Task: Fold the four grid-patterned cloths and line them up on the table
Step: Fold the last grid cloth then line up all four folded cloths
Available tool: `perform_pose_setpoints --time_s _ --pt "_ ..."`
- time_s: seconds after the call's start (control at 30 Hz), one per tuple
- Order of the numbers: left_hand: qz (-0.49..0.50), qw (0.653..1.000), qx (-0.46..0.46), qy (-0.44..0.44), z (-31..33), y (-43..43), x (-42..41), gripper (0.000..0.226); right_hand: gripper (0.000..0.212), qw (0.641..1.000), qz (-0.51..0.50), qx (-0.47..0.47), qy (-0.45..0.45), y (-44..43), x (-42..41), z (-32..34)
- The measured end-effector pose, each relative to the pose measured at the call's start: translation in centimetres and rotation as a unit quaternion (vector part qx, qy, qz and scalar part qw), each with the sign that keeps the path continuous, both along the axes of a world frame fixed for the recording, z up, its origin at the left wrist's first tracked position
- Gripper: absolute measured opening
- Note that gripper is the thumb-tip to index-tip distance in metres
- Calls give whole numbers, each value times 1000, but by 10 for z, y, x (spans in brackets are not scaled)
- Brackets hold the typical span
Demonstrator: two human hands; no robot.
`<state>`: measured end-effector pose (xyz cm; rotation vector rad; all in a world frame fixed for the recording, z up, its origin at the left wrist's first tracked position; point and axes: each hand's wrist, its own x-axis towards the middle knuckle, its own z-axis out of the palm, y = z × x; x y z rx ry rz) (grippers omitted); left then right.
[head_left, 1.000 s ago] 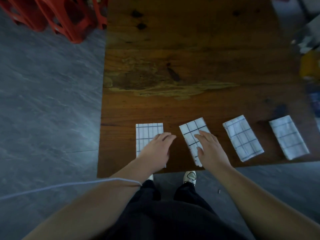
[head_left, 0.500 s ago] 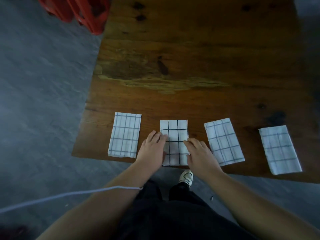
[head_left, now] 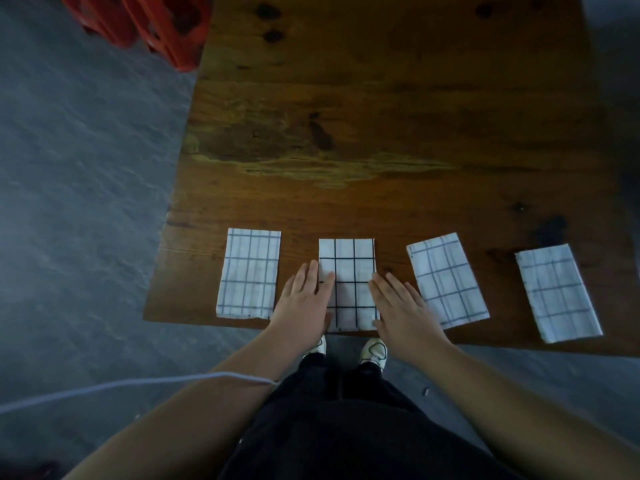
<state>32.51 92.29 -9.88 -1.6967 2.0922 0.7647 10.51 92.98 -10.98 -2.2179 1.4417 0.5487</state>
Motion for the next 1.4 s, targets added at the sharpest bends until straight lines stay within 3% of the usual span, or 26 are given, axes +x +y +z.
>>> perform_pose_setpoints --time_s 0.7,1.2,1.4 --pt "-16 997 1 69 -8 -16 25 100 72 993 -111 -1 -51 -3 17 4" --pt "-13 995 -5 95 -8 -13 28 79 70 993 -107 1 -55 -2 11 2" --pt "11 992 -42 121 12 -21 15 74 68 984 -155 -6 -90 -6 6 21"
